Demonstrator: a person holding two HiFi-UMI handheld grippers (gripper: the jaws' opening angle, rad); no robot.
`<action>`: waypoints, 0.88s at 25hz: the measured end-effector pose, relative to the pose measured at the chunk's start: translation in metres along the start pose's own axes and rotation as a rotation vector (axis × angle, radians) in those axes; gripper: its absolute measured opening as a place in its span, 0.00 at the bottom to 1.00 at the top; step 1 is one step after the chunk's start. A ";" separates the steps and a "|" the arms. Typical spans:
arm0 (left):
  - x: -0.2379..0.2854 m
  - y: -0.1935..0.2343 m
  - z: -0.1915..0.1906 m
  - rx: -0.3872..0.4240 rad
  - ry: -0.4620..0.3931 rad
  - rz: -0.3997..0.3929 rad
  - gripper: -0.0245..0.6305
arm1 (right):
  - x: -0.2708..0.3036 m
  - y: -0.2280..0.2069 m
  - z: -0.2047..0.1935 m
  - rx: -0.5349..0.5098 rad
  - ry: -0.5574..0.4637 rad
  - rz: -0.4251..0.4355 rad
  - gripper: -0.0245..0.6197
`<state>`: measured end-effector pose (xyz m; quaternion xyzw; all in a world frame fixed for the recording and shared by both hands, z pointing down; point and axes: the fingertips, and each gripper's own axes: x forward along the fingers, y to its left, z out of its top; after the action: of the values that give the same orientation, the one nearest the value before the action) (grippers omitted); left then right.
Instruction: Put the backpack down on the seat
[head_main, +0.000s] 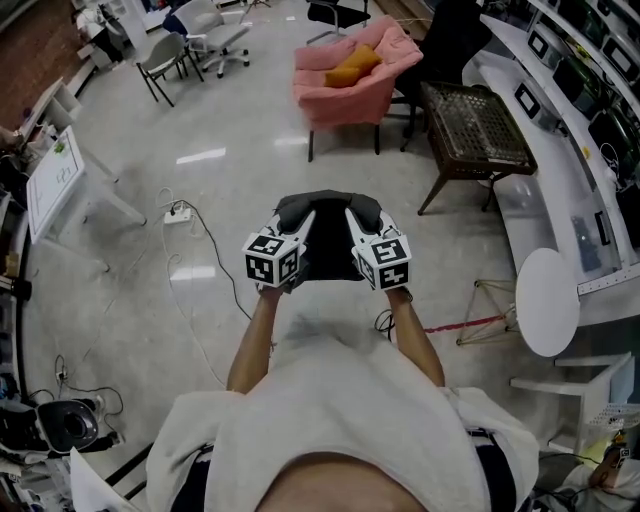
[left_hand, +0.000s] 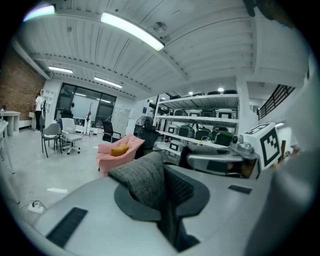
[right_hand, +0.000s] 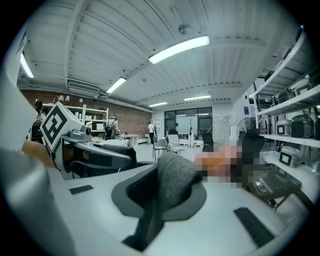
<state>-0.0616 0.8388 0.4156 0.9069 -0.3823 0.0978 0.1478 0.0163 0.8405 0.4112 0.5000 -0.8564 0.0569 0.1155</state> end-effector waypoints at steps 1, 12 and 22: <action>0.004 0.000 0.000 -0.002 0.002 -0.002 0.09 | 0.002 -0.005 0.000 0.001 0.000 -0.001 0.08; 0.061 0.042 0.005 -0.014 0.029 -0.022 0.09 | 0.061 -0.046 -0.004 0.012 0.030 -0.013 0.08; 0.138 0.131 0.036 -0.041 0.030 -0.051 0.09 | 0.167 -0.095 0.011 0.016 0.061 -0.032 0.08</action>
<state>-0.0590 0.6482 0.4473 0.9116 -0.3587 0.0995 0.1746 0.0187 0.6508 0.4416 0.5125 -0.8440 0.0771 0.1384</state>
